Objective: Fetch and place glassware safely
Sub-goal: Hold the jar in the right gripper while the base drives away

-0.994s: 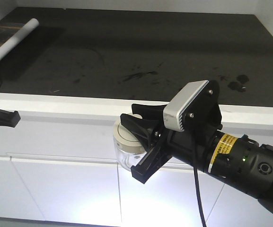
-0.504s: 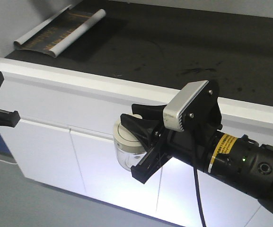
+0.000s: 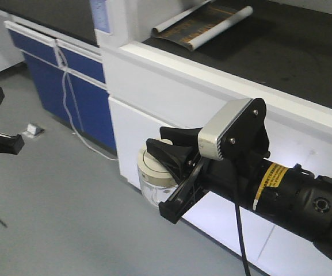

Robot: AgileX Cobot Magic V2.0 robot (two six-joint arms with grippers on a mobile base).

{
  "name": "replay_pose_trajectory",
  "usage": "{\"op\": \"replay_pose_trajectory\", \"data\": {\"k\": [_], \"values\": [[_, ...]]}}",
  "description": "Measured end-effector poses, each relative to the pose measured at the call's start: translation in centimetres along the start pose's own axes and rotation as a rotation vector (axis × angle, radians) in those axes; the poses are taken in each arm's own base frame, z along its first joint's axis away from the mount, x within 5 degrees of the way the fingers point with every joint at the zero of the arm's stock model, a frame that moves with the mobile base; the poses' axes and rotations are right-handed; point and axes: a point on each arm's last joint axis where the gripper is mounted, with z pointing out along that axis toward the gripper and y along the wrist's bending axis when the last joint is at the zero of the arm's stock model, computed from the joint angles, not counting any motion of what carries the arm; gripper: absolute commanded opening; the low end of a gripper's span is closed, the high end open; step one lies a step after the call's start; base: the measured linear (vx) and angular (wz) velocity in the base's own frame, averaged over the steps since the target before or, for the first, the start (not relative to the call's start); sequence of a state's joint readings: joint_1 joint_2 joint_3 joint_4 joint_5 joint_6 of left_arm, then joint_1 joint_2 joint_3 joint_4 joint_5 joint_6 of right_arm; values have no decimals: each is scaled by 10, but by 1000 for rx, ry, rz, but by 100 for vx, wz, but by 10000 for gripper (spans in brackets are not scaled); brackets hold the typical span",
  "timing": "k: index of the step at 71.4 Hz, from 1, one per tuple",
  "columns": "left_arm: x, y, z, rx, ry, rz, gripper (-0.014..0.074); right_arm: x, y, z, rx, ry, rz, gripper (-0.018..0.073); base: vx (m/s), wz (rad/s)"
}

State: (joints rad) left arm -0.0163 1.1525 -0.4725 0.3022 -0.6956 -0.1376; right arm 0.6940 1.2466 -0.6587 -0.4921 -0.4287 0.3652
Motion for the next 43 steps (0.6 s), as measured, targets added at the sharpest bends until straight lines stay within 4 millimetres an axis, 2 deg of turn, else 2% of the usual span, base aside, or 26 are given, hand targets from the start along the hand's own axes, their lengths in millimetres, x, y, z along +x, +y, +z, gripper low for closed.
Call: {"op": "replay_pose_trajectory", "data": {"k": [43], "values": [[0,0,0,0,0,0,-7,0,0,0,0,0,0,-1,-17,65]]}}
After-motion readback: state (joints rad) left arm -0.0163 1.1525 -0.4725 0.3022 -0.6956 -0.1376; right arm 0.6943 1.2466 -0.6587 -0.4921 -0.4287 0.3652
